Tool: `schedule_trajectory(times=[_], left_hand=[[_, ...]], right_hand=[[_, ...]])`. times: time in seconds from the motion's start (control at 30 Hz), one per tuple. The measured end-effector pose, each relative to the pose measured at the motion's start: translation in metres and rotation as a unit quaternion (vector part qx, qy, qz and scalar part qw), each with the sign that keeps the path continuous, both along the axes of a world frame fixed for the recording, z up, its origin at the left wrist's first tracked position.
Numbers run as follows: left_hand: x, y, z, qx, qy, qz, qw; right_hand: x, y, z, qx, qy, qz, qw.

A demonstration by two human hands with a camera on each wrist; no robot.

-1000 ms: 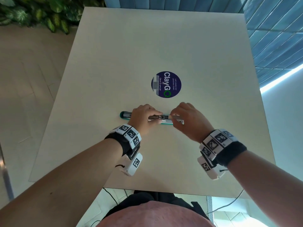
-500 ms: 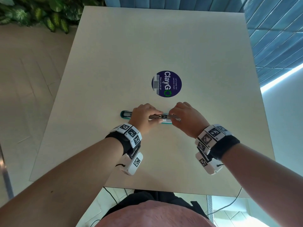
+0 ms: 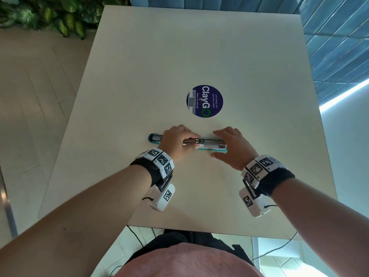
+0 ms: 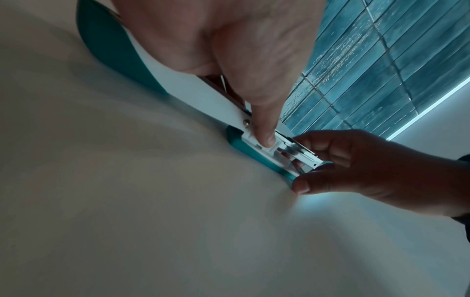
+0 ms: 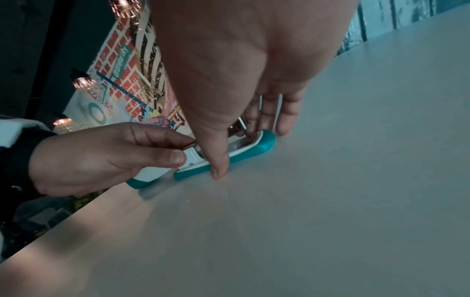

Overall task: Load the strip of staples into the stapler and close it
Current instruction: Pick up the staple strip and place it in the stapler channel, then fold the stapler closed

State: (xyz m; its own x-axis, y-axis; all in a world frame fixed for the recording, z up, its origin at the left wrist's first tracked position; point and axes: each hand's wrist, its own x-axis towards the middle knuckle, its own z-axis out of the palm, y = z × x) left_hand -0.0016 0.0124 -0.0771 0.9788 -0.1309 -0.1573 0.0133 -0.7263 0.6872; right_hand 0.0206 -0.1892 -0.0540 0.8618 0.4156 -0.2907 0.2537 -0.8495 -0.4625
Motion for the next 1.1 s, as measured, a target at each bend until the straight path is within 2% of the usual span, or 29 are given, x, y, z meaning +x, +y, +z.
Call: schedule_trajectory(times=[0.17,0.27,0.4,0.5,0.6,0.73,0.93,1.1], left_hand=[[0.0,0.02,0.009,0.088,0.03,-0.041,0.995],[-0.006,0.052,0.015,0.123,0.029,-0.01,0.992],[-0.014,0.089,0.029,0.069,0.059,0.029,0.995],[-0.017,0.094,0.045,0.004,0.034,0.065,0.997],[-0.012,0.08,0.063,-0.065,-0.028,0.074,0.995],[0.001,0.034,0.074,-0.107,-0.086,0.027,0.99],[0.022,-0.031,0.054,-0.042,-0.071,-0.098,0.992],[0.03,-0.048,0.029,0.002,-0.018,-0.131,0.991]], right_hand=[[0.005,-0.004,-0.005,0.013,0.023,-0.012,1.0],[0.006,-0.005,-0.003,0.014,0.032,-0.019,0.999],[0.006,-0.004,-0.001,0.013,0.033,-0.017,0.999],[0.007,-0.003,-0.001,0.009,0.04,-0.019,0.999],[0.007,-0.003,-0.001,0.007,0.042,-0.021,0.999],[0.007,-0.004,-0.002,0.012,0.047,-0.02,0.999],[0.007,-0.004,-0.002,0.02,0.045,-0.025,0.998],[0.009,-0.008,-0.002,0.04,0.048,-0.034,0.997]])
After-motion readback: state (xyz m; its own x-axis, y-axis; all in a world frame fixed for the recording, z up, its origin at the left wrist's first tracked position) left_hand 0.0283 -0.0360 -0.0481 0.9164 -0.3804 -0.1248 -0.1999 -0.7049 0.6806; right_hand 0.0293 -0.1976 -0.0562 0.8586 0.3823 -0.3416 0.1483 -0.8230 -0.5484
